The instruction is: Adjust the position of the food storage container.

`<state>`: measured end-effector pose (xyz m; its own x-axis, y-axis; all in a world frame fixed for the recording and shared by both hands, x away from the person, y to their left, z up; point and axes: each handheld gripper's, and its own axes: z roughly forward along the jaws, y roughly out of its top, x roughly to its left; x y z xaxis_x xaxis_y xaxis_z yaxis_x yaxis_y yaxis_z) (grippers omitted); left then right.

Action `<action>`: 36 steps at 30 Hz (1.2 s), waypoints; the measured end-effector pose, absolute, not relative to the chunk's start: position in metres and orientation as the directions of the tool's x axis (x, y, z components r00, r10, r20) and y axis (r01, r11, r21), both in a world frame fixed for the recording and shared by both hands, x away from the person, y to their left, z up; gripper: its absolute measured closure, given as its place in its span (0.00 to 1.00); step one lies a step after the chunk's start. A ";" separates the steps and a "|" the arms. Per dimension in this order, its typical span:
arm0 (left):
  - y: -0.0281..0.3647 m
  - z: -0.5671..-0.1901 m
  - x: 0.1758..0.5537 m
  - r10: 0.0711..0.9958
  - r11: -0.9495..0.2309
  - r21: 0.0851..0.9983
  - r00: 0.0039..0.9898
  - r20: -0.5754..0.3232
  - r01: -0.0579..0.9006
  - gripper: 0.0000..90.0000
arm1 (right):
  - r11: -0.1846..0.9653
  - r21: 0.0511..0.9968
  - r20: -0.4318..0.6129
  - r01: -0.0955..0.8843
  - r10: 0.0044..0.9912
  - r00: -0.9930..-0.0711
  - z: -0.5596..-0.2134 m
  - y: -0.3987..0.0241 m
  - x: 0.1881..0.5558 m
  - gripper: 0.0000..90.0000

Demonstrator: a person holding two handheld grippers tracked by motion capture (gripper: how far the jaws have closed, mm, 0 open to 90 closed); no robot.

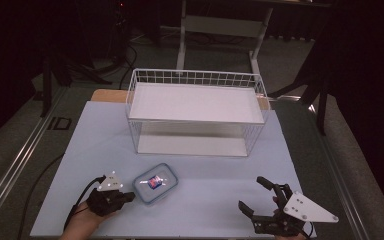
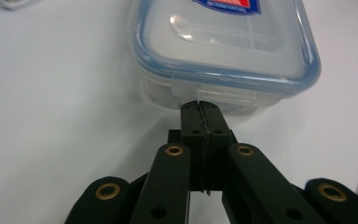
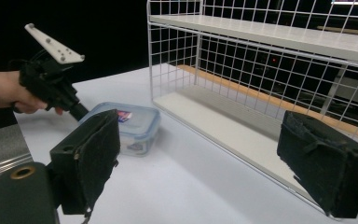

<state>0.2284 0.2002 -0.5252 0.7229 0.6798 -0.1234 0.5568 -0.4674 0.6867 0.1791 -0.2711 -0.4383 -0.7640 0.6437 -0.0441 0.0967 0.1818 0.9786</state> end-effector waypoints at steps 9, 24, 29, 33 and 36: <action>0.201 -0.527 0.246 0.711 -0.423 0.701 0.690 -0.137 0.574 1.00 | 0.197 0.975 -0.048 0.101 0.634 -0.772 -0.439 -0.269 0.179 0.15; 0.198 -0.522 0.253 0.755 -0.391 0.702 0.644 -0.126 0.595 1.00 | 0.212 0.972 -0.053 0.103 0.623 -0.780 -0.441 -0.265 0.179 0.15; 0.191 -0.522 0.263 0.756 -0.383 0.704 0.641 -0.133 0.598 1.00 | 0.214 0.970 -0.043 0.114 0.618 -0.785 -0.443 -0.265 0.181 0.15; 0.183 -0.522 0.271 0.760 -0.379 0.701 0.636 -0.137 0.604 1.00 | 0.211 0.970 -0.038 0.119 0.618 -0.785 -0.443 -0.265 0.181 0.15; 0.174 -0.522 0.280 0.756 -0.374 0.704 0.638 -0.145 0.603 1.00 | 0.214 0.970 -0.037 0.120 0.613 -0.790 -0.443 -0.264 0.181 0.15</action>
